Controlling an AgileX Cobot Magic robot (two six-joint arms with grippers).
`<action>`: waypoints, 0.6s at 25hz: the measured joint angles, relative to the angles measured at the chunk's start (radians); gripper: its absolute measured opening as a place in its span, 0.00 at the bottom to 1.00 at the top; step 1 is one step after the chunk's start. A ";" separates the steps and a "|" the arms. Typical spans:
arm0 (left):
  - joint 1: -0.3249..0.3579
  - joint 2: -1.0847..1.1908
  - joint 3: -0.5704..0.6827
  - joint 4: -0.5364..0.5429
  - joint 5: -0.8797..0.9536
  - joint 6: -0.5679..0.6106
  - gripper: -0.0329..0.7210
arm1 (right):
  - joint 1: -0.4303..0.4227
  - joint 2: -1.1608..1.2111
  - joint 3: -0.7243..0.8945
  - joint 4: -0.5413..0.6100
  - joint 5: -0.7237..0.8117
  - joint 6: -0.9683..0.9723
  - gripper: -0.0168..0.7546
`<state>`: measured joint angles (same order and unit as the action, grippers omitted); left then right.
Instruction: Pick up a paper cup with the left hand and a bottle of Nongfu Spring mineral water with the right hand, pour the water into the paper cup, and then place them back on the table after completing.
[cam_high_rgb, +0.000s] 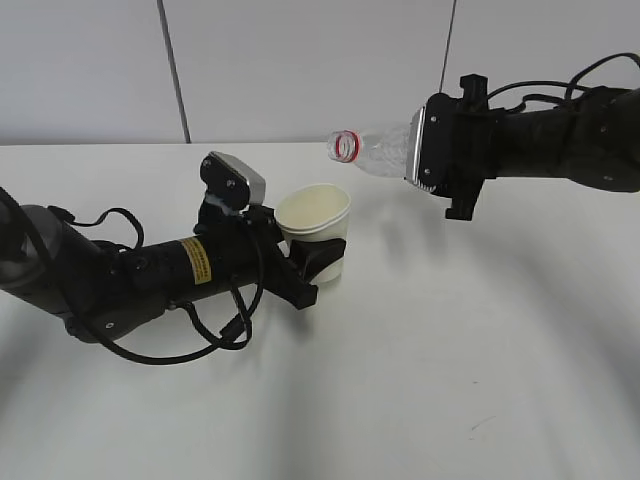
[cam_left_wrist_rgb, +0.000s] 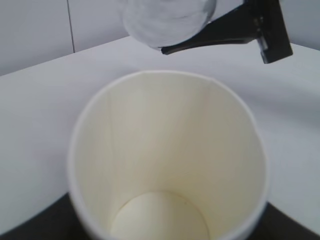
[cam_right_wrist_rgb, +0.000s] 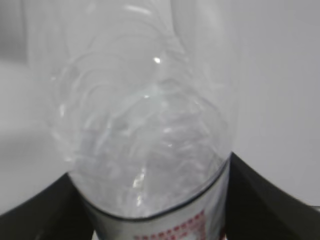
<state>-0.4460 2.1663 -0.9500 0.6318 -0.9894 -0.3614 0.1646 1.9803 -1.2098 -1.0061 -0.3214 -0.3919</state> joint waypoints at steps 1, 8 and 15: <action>0.000 0.000 0.000 0.000 0.000 0.000 0.58 | 0.002 0.000 -0.001 0.000 0.000 -0.005 0.65; 0.000 0.000 0.000 0.000 0.000 0.000 0.58 | 0.014 0.000 -0.001 -0.001 0.002 -0.045 0.65; 0.000 0.000 0.000 -0.001 0.000 0.000 0.58 | 0.014 0.000 -0.001 -0.001 0.006 -0.088 0.65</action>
<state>-0.4460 2.1663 -0.9500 0.6311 -0.9890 -0.3614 0.1782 1.9803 -1.2112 -1.0075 -0.3156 -0.4798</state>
